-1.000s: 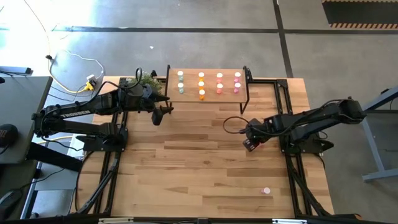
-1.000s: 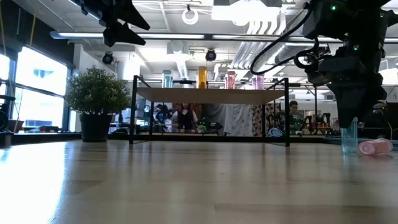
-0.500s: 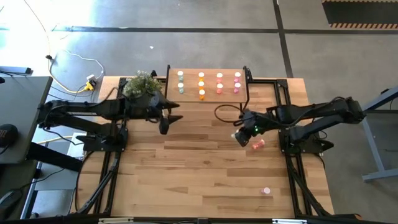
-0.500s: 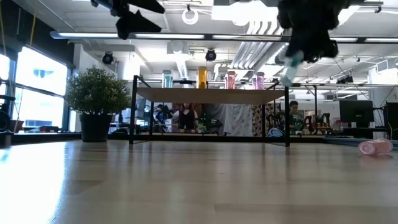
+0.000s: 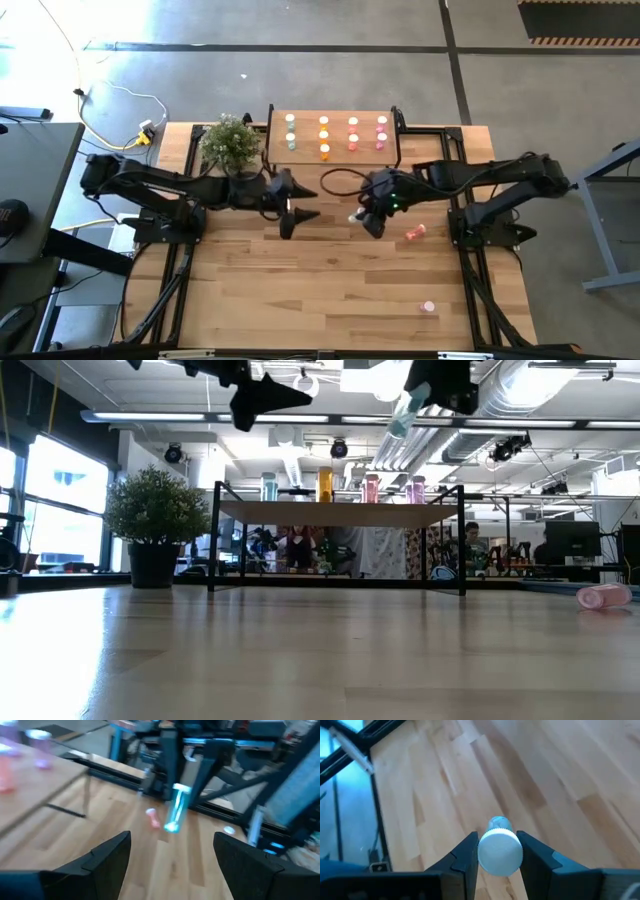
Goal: Pick and place medicine bottles onto shelf by color
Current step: Put the blue pill bottle on the shelf aligned with the other blue pill bottles
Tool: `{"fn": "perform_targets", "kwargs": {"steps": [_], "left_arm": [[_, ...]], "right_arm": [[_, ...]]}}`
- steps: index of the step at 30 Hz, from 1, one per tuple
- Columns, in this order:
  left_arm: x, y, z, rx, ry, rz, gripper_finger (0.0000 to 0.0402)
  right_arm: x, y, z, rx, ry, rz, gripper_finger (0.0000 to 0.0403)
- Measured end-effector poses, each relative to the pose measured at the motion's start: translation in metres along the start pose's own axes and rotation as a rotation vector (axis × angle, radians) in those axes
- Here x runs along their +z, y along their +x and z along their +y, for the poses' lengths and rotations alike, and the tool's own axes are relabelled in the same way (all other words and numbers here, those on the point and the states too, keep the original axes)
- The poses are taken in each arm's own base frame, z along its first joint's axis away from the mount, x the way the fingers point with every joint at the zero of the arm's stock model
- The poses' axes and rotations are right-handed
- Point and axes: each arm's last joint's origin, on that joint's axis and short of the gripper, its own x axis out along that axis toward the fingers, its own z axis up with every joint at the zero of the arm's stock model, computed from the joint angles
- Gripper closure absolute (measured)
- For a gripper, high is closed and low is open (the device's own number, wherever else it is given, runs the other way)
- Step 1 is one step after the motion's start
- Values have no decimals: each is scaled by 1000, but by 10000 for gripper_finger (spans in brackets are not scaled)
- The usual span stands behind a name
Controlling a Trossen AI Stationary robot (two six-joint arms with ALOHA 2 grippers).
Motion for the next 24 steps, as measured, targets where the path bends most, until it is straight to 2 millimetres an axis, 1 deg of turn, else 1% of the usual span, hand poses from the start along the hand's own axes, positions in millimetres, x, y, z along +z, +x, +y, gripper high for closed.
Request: {"fn": "perform_targets", "kwargs": {"steps": [5,10,15,21,24], "left_arm": [[-11,13,-8,-37,9,16,126],[-18,25,-8,-53,-14,18,126],[-21,28,-9,-81,-21,24,126],[-21,28,-10,-104,-21,35,126],[-22,28,-10,-108,-30,42,126]], "right_arm": [[16,12,7,55,-49,43,300],[30,25,12,98,-98,74,300],[42,35,14,127,-147,82,300],[56,37,18,163,-184,64,300],[63,32,22,176,-189,36,300]]}}
